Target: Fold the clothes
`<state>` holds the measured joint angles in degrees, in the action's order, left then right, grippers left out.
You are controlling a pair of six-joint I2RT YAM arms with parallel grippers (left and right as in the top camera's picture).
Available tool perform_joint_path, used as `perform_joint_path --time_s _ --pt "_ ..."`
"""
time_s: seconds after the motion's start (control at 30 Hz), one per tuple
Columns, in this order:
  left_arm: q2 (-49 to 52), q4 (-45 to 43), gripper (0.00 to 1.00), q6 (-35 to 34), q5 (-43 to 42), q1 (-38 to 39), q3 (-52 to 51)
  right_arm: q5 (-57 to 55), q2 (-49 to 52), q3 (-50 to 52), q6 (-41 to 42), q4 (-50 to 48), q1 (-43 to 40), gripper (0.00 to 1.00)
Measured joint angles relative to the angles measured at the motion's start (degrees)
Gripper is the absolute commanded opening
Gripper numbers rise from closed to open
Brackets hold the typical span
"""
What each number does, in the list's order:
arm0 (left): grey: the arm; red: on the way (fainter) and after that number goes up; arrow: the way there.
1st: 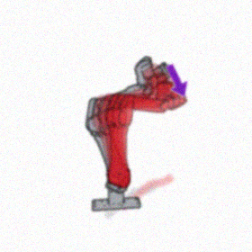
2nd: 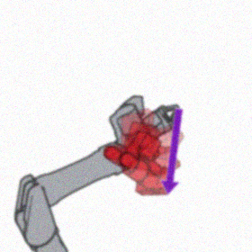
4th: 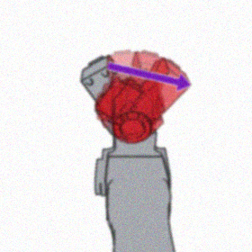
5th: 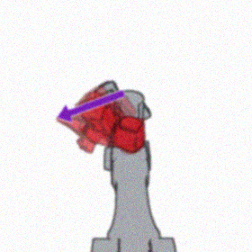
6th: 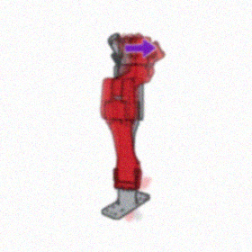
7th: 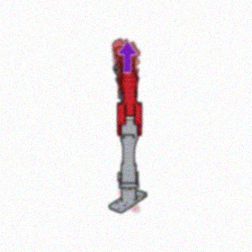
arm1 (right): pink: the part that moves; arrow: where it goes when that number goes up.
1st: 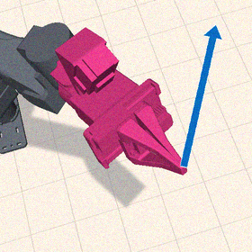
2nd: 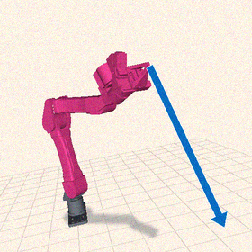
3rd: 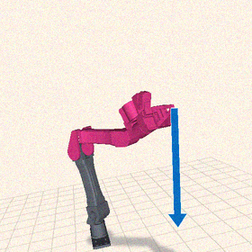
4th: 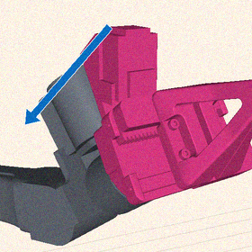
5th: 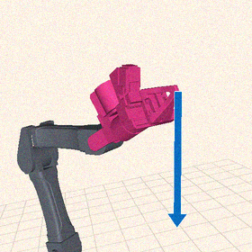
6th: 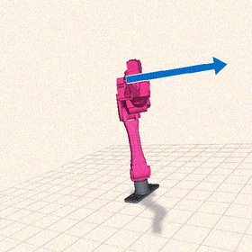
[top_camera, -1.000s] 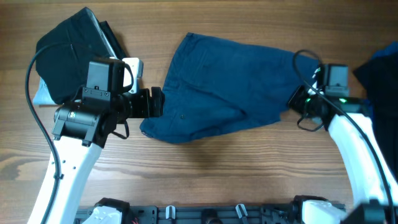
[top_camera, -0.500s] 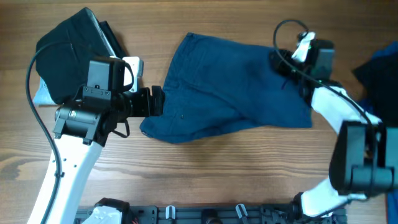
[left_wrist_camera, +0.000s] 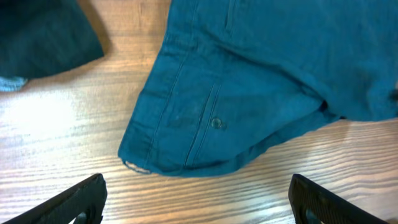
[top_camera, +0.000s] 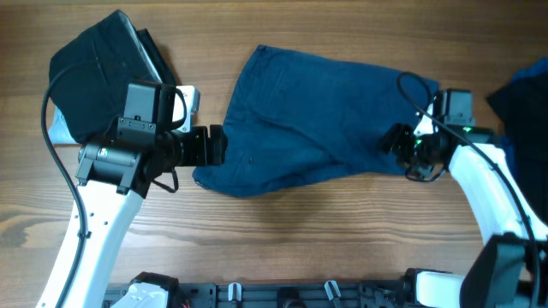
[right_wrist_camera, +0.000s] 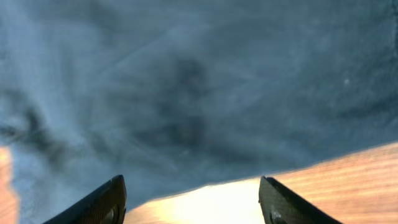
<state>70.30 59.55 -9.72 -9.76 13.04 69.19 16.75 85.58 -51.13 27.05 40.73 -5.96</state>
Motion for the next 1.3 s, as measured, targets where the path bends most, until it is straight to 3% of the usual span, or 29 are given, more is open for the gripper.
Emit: perform_joint_path --time_s 0.2,0.23,0.27,0.33,0.47,0.6,0.77,0.83,0.93,1.13,1.17,1.2,1.27,1.3 --pt "0.0 -1.3 0.95 0.0 0.0 0.0 0.0 -3.2 7.2 4.8 5.1 -5.2 0.0 0.69" --pt "0.0 -1.3 0.95 0.0 0.0 0.0 0.0 -3.4 7.6 4.6 6.1 -5.6 0.0 0.61" --pt "0.0 -1.3 0.95 0.0 0.0 0.0 0.0 -3.6 7.9 4.5 6.6 -6.7 0.0 0.45" --pt "0.0 -1.4 0.95 0.0 0.0 0.0 0.0 -3.8 9.1 4.1 7.3 -10.8 0.0 0.04" --pt "0.0 -1.6 0.95 0.0 0.0 0.0 0.0 -5.0 10.6 3.8 7.0 -12.4 -0.1 0.04" --pt "0.0 -1.6 0.96 0.0 0.0 0.0 0.0 -6.4 8.9 2.0 4.8 -4.1 -0.1 0.05" --pt "0.0 -1.7 0.96 0.0 0.0 0.0 0.0 -6.8 -4.7 -4.2 2.6 1.0 -0.1 0.04" --pt "0.0 -2.4 0.97 0.0 0.0 0.0 0.0 -4.1 -9.0 -6.3 2.2 -9.4 0.0 0.04" --pt "0.0 -4.2 0.97 0.0 0.0 0.0 0.0 -2.1 -6.6 -6.3 2.8 -17.9 0.5 0.04" --pt "0.0 -4.9 0.97 0.0 0.0 0.0 0.0 1.6 12.9 -6.4 5.5 -45.2 5.8 0.06" --pt "0.0 -4.9 0.97 0.0 0.0 0.0 0.0 2.3 15.9 -6.4 5.9 -48.6 6.4 0.30" --pt "0.0 -5.0 0.96 0.0 0.0 0.0 0.0 3.0 19.5 -6.4 6.3 -52.5 7.1 0.43" --pt "0.0 -4.8 0.96 0.0 0.0 0.0 0.0 4.0 23.4 -6.4 6.1 -53.2 7.3 0.64" --pt "0.0 -4.9 0.96 0.0 0.0 0.0 0.0 4.4 24.0 -6.4 5.0 -52.1 6.9 0.66"
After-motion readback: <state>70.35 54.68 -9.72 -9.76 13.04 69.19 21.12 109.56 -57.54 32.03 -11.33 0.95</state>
